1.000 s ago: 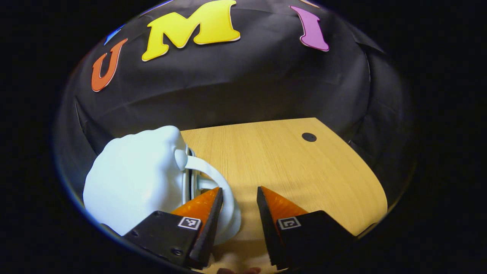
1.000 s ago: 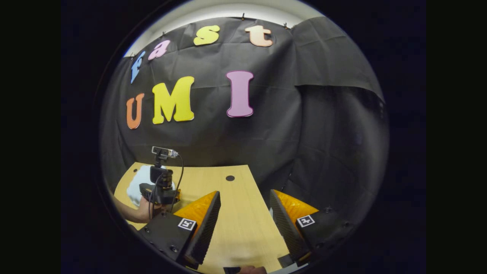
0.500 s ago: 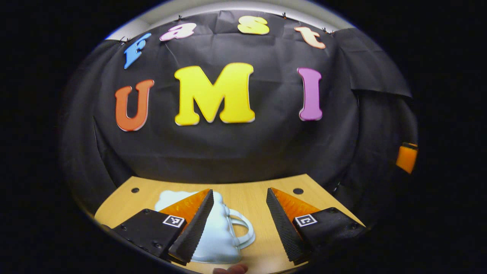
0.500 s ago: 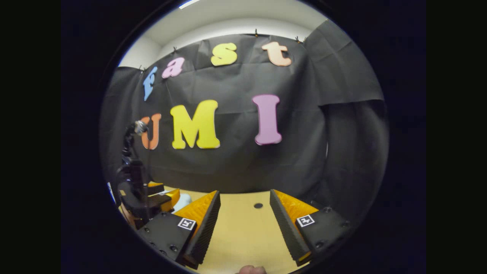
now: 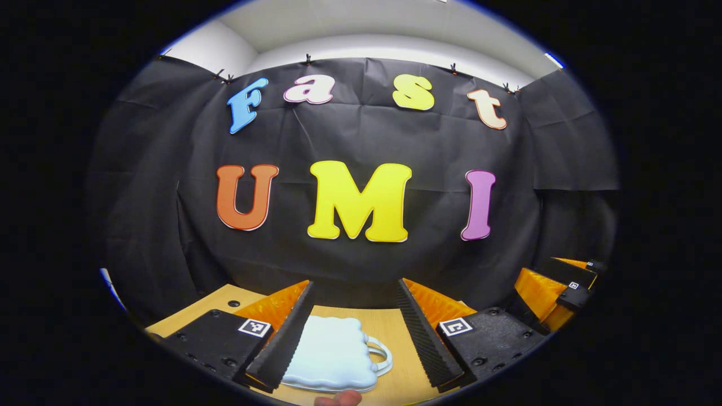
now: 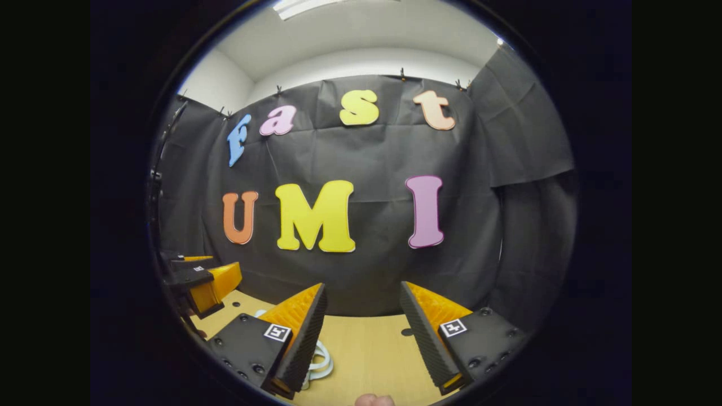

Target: First open the suitcase, pack the skin care products into it, and then close the suitcase.

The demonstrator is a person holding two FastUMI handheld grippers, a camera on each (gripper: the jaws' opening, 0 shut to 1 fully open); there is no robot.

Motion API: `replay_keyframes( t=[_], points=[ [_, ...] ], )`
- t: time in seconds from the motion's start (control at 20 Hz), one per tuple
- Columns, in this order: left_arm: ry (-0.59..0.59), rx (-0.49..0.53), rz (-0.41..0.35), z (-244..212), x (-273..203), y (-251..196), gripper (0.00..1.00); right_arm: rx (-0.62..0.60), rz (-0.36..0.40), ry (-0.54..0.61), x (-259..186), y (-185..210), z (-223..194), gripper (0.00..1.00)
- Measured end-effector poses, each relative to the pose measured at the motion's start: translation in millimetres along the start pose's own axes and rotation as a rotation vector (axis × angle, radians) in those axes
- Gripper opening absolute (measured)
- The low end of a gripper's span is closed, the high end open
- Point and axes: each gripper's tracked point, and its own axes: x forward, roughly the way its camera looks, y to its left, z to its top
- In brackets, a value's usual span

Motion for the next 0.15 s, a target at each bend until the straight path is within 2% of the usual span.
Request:
replay_keyframes(
  t=[0.05, 0.1, 0.15],
  points=[
    [0.002, 0.002, 0.004, 1.0, -3.6, 2.0, 0.94, -0.014, 0.009, -0.008, -2.7, 5.8, 1.8, 0.72],
    [0.001, 0.004, 0.001, -0.4, -4.7, 0.6, 0.94, -0.026, 0.009, -0.018, -4.1, 7.5, 4.3, 0.77],
    [-0.001, 0.005, 0.003, -0.3, -6.6, 1.2, 0.94, -0.032, 0.007, -0.026, -5.4, 8.4, 7.6, 0.73]
  ],
)
